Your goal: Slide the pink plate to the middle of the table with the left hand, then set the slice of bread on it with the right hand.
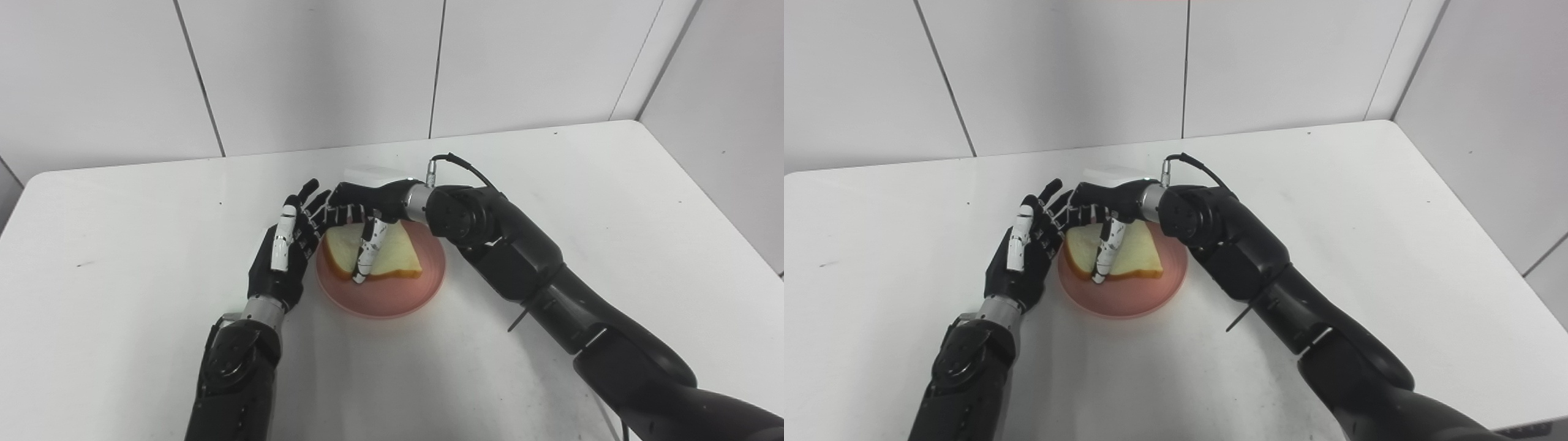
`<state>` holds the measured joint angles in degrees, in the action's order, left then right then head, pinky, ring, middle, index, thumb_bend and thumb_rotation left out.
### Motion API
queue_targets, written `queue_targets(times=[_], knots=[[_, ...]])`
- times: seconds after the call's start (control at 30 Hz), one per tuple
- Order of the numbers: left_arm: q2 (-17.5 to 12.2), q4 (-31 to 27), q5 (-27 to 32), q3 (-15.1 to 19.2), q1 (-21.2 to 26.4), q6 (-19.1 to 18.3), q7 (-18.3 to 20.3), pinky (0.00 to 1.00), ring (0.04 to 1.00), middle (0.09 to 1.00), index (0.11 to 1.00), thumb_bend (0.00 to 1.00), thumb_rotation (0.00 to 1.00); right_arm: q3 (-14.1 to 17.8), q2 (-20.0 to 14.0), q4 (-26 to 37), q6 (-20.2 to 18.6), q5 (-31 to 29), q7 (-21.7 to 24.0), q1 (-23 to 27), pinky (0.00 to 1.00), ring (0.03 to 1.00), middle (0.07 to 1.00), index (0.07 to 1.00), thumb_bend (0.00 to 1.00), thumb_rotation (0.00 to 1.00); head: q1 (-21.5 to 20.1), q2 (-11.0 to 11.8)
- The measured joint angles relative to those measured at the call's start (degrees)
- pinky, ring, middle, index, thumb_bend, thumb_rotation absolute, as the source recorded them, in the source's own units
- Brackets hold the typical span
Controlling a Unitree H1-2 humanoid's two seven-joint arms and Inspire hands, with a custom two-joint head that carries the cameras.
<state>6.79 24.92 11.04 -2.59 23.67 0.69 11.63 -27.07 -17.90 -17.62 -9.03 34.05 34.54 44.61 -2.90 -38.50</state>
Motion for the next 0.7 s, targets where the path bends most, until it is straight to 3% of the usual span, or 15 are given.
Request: queue_targets(times=[0.27,0.7], knots=[[-0.05,0.01,-0.04,-0.01,-0.02,0.0,-0.02,0.89,0.881,0.887,0.897,0.43,1.0,-0.05,-0.29,-4.04,3.45,0.23,-2.75,0.99,0.39,0.449,0.53,0.468,0.5,0.0,0.18,-0.35],[-0.14,-0.05,-0.03,-0.44,-0.02,0.0,0.04,0.9,0.891,0.898,0.909,0.43,1.0,-0.58,-1.25,-4.27,3.62,0.32,-3.68,1.04,0.37,0.455,0.534,0.47,0.5,0.0,0.09,-0.62]])
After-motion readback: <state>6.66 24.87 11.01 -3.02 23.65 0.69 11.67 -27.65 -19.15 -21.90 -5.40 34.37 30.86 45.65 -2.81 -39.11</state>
